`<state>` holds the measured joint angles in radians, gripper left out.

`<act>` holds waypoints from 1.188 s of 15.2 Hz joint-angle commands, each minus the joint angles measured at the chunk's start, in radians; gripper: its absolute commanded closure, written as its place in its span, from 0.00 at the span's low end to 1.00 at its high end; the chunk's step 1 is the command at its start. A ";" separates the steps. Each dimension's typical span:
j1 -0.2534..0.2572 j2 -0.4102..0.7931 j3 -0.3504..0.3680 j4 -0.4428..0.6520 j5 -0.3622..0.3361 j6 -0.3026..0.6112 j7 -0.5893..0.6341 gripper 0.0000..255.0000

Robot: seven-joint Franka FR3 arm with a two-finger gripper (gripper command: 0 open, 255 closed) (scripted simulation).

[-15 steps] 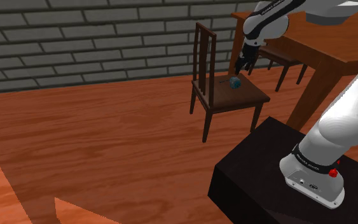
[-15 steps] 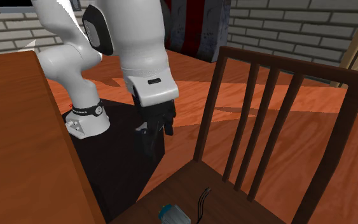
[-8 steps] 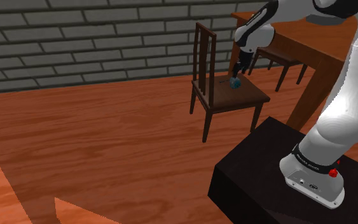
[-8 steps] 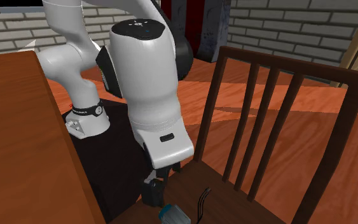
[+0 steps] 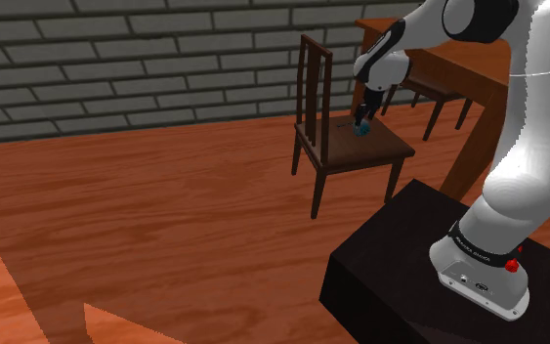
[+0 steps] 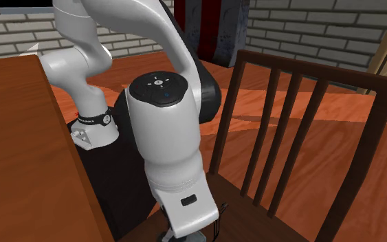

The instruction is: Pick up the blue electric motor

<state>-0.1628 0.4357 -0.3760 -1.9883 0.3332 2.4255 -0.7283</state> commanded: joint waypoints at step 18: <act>-0.005 0.018 0.007 0.002 0.011 0.015 -0.008 1.00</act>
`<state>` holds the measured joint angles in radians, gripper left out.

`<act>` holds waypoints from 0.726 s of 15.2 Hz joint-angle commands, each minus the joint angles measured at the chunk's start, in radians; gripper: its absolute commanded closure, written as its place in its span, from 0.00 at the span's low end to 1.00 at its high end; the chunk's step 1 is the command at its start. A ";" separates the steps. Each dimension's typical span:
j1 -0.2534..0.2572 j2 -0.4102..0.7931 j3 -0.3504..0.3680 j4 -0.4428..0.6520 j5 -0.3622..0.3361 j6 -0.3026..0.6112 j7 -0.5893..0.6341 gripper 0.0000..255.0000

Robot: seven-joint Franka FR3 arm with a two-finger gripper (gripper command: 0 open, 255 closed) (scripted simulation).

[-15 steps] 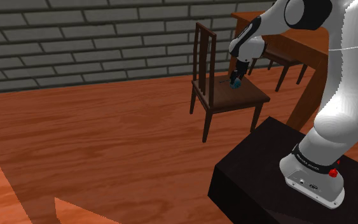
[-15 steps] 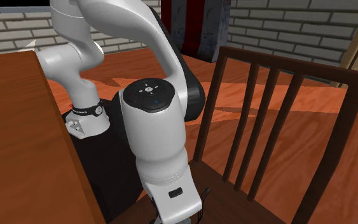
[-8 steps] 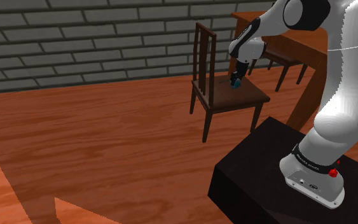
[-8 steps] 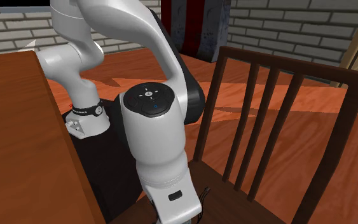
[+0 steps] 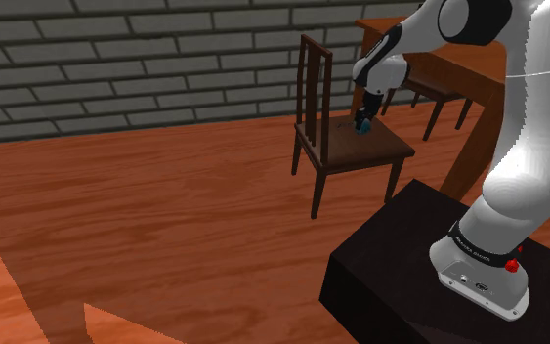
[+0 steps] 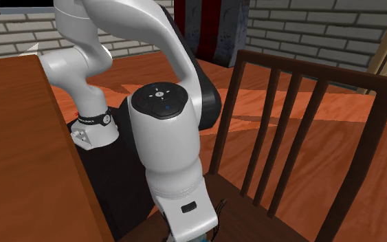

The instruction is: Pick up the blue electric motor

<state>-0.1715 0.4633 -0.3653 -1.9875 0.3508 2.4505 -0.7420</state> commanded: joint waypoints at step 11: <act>0.030 -0.109 -0.042 0.020 -0.074 -0.120 0.055 1.00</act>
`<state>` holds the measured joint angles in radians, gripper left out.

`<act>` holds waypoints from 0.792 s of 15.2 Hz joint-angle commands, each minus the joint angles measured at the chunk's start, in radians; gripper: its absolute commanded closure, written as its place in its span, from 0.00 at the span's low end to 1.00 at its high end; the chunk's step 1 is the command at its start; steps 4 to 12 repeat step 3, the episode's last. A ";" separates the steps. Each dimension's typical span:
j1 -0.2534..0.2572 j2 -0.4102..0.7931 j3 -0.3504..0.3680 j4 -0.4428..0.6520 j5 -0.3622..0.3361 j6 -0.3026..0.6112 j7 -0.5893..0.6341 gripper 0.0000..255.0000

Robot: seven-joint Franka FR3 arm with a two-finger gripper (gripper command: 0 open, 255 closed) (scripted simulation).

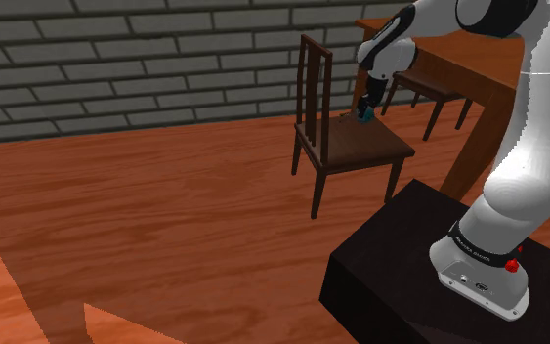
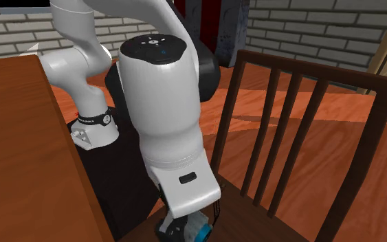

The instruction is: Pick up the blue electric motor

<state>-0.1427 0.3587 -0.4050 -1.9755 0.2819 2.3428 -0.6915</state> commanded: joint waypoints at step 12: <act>0.004 -0.014 -0.005 0.011 -0.012 -0.024 0.010 1.00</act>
